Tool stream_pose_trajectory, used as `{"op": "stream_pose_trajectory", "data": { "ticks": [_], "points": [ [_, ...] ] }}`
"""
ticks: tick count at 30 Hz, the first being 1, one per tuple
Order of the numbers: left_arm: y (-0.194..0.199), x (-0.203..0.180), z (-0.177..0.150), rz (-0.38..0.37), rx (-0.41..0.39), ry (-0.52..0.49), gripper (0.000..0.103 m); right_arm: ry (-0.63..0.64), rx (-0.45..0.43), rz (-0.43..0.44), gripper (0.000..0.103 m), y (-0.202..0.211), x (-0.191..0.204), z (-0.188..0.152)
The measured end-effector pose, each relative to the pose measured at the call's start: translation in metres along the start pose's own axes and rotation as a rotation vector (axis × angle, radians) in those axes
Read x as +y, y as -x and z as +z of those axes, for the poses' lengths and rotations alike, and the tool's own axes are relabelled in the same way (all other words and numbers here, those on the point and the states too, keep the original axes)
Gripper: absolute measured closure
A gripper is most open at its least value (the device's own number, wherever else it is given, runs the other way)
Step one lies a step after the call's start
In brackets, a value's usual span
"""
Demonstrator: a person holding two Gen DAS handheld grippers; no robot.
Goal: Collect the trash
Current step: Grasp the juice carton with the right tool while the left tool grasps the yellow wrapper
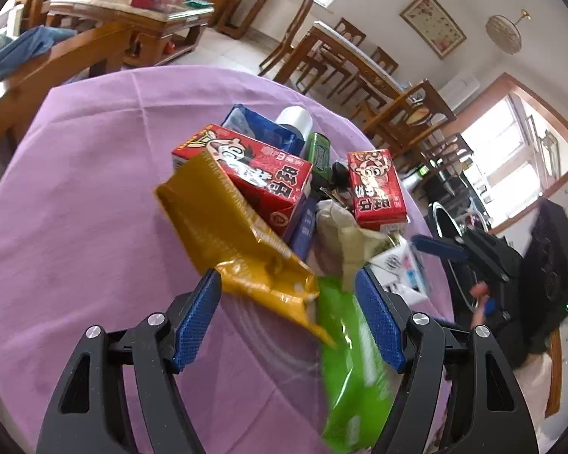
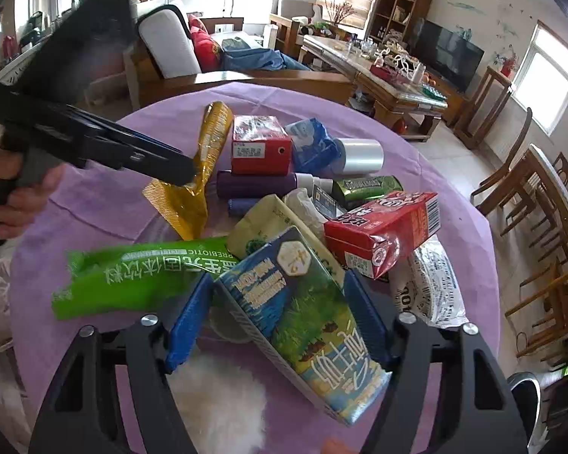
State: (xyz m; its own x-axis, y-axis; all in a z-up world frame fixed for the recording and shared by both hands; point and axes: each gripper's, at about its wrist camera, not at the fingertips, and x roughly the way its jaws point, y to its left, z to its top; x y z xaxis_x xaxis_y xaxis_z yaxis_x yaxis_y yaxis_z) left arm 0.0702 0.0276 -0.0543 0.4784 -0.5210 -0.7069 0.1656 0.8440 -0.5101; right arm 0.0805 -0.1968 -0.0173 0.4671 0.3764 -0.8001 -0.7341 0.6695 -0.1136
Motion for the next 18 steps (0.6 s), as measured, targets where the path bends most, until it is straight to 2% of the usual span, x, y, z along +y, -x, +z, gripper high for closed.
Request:
{"op": "stream_pose_trajectory", "data": {
  "ticks": [2,4,5,7,8,13,18],
  "points": [
    [-0.009,0.004,0.001,0.03,0.0,0.008,0.031,-0.012,-0.032,-0.005,0.038,0.009,0.004,-0.004],
    [-0.015,0.006,0.001,0.051,0.002,0.013,0.039,-0.038,-0.074,-0.012,0.039,0.017,0.006,-0.01],
    [-0.018,0.006,-0.002,0.057,0.01,0.019,0.058,-0.058,-0.1,-0.014,0.04,0.024,0.007,-0.013],
    [-0.02,0.012,-0.002,0.044,0.008,0.034,0.071,-0.109,-0.161,-0.01,0.041,0.037,0.005,-0.02],
    [-0.021,0.015,-0.003,0.056,0.007,0.031,0.081,-0.135,-0.19,-0.008,0.041,0.042,0.004,-0.022],
    [-0.012,0.021,-0.007,0.037,-0.025,0.04,0.084,-0.289,-0.341,0.017,0.043,0.064,-0.011,-0.033],
    [0.032,0.006,-0.014,0.008,-0.161,-0.022,0.085,-0.465,-0.486,0.106,0.043,0.083,-0.038,-0.049]
  ]
}}
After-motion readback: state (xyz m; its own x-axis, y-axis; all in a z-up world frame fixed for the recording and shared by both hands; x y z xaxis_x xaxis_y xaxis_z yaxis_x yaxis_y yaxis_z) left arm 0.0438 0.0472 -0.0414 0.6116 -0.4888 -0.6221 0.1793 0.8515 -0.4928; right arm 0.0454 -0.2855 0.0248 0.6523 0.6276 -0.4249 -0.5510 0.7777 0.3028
